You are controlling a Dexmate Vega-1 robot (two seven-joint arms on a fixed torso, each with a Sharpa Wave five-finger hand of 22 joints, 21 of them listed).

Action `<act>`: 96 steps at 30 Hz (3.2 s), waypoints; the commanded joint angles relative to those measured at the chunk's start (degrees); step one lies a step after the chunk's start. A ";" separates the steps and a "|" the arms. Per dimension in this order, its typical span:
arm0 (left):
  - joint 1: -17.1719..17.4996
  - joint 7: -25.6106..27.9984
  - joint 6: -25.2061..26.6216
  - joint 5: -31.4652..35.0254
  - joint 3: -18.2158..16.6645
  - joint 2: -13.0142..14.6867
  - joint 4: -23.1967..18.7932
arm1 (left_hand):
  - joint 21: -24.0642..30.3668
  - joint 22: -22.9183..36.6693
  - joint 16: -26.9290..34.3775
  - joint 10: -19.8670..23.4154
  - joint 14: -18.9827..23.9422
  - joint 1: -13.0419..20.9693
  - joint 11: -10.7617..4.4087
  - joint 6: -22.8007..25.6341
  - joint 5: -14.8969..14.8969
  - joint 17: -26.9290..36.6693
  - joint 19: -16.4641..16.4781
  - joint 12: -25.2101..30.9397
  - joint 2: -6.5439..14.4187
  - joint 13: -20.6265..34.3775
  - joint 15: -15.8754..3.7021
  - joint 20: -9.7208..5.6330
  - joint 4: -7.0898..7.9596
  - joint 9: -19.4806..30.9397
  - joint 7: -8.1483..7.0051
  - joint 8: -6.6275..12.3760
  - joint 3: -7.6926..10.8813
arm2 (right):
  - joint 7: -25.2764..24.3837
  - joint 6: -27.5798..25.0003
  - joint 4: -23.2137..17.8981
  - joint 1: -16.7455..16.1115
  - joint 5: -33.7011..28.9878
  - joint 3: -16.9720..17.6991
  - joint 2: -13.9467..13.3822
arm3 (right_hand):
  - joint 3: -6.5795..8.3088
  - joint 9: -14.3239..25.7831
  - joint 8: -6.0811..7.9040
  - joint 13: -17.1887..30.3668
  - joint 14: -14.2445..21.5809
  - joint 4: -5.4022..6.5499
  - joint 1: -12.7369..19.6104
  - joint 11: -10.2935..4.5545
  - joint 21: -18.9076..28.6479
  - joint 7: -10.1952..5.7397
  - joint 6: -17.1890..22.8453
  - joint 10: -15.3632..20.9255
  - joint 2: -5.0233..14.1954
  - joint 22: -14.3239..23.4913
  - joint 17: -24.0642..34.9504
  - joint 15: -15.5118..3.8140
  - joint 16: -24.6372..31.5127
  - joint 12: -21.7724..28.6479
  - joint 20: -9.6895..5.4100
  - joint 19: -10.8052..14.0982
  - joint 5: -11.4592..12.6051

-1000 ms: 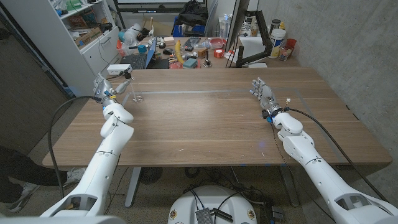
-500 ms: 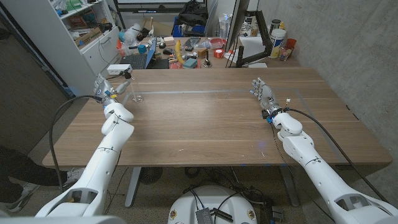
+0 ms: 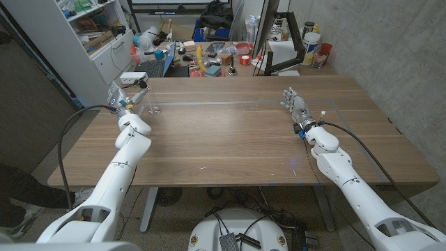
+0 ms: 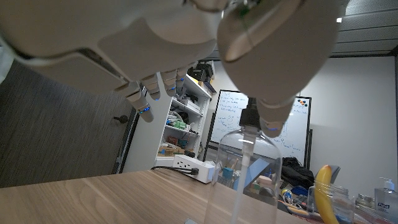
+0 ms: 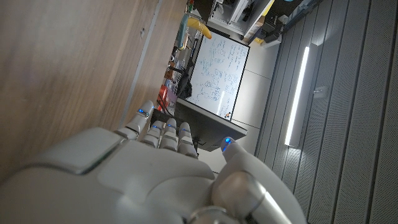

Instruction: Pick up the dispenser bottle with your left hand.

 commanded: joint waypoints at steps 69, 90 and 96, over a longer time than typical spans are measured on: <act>-10.40 1.57 -10.57 -11.94 5.90 1.59 19.10 | -0.74 -0.10 1.31 9.84 11.24 6.90 -1.85 8.76 3.08 -0.01 13.68 3.54 2.93 0.42 -1.18 3.11 -1.00 0.54 -3.20 3.45 -4.97 | -0.66 0.97 -0.89 -3.24 0.74 2.18 -1.50 | -0.33 0.08 0.72 0.30 1.50 -1.48 1.05 1.09 -1.09 0.69 1.39 1.96 3.47 0.04 -0.19 -0.30 0.12 0.42 -5.68 1.79 0.55; -13.12 4.78 -13.34 -13.88 6.47 1.16 24.86 | -3.31 -0.30 1.54 18.08 17.94 12.29 -2.53 31.96 3.12 0.12 20.25 3.88 6.08 0.35 -3.31 1.76 0.53 -0.06 3.24 9.17 -5.91 | -1.46 0.65 -0.47 -2.41 -0.11 1.70 -1.20 | -0.60 0.08 0.65 0.29 1.55 -1.42 0.95 1.10 -1.43 0.72 1.43 2.07 3.42 0.04 -0.10 -0.20 0.08 0.38 -5.60 1.99 0.56; -13.44 5.23 -15.55 -15.30 6.16 1.02 26.15 | -2.87 -0.37 2.31 21.64 21.95 12.43 -2.78 34.86 2.97 0.25 25.02 4.08 8.33 0.29 -4.37 0.46 1.49 -0.26 2.85 8.86 -5.93 | -1.89 0.42 -0.90 -2.66 -0.28 1.72 -1.20 | -0.67 0.08 0.62 0.29 1.55 -1.40 0.93 1.09 -1.55 0.72 1.41 2.05 3.44 0.04 -0.09 -0.14 0.06 0.34 -5.59 2.02 0.57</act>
